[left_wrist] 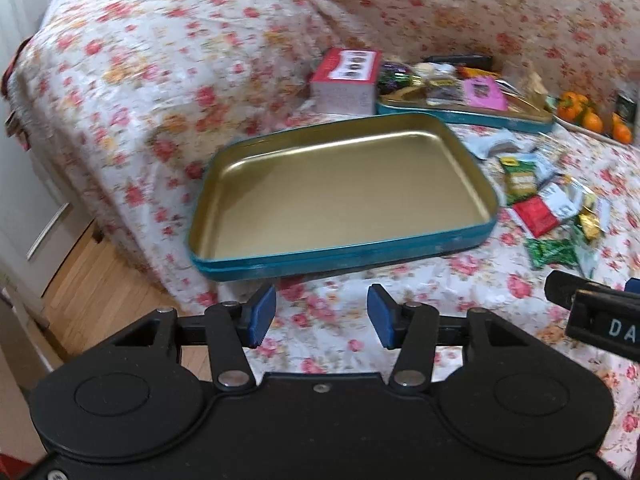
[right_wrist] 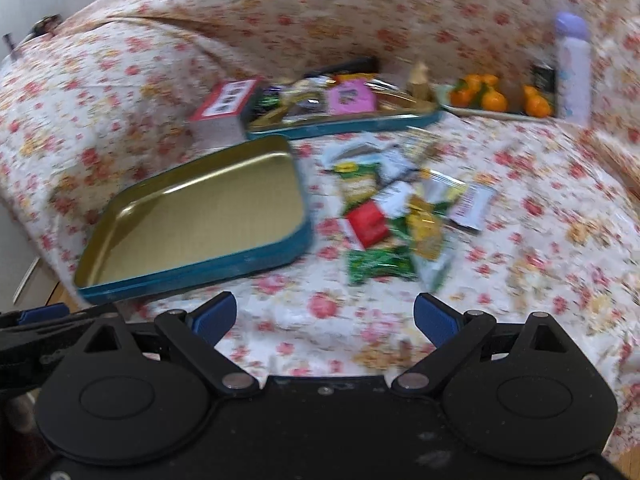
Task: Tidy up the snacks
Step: 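Grasp the green wrapped candy with the left gripper while the right gripper grasps a green packet, then carry the green candy and green packet over the gold tray with both grippers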
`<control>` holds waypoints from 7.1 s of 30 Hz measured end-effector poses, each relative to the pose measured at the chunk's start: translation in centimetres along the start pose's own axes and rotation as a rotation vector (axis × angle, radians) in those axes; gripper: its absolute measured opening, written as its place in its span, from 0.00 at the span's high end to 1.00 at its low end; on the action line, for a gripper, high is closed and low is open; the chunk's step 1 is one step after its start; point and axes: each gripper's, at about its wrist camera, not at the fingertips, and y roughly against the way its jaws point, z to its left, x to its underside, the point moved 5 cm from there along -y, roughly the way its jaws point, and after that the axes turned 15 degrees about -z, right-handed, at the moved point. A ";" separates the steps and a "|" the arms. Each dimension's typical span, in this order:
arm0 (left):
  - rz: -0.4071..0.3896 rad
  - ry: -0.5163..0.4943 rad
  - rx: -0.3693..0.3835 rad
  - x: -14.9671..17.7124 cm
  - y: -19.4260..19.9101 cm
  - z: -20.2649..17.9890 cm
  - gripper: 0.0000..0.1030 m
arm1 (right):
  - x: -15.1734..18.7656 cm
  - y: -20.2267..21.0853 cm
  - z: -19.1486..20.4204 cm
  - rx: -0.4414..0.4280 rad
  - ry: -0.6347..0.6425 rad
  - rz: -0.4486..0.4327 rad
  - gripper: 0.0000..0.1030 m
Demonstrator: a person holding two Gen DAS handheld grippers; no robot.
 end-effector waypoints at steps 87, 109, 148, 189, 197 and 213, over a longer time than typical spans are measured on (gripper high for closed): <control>0.034 -0.400 0.598 -0.5 -6.8 -18.4 0.60 | -1.3 -7.3 -18.0 0.273 -0.018 -0.036 0.24; 0.127 -0.197 0.587 -0.5 -7.3 -18.4 0.70 | -2.7 -7.4 -15.8 0.150 -0.070 -0.135 0.24; 0.048 -0.122 0.555 -1.3 -3.0 -15.3 0.77 | -2.6 -2.5 -15.5 0.148 -0.292 -0.156 0.65; -0.012 0.007 0.180 -4.6 -5.0 6.6 0.76 | 1.5 -0.3 6.4 -0.266 0.046 0.064 0.65; -0.001 0.033 0.145 -5.0 -8.7 8.3 0.76 | -1.8 -2.9 8.8 -0.266 0.070 0.008 0.65; 0.021 0.080 0.120 -3.7 -10.3 10.7 0.76 | -3.1 -7.6 10.7 -0.199 0.021 -0.020 0.65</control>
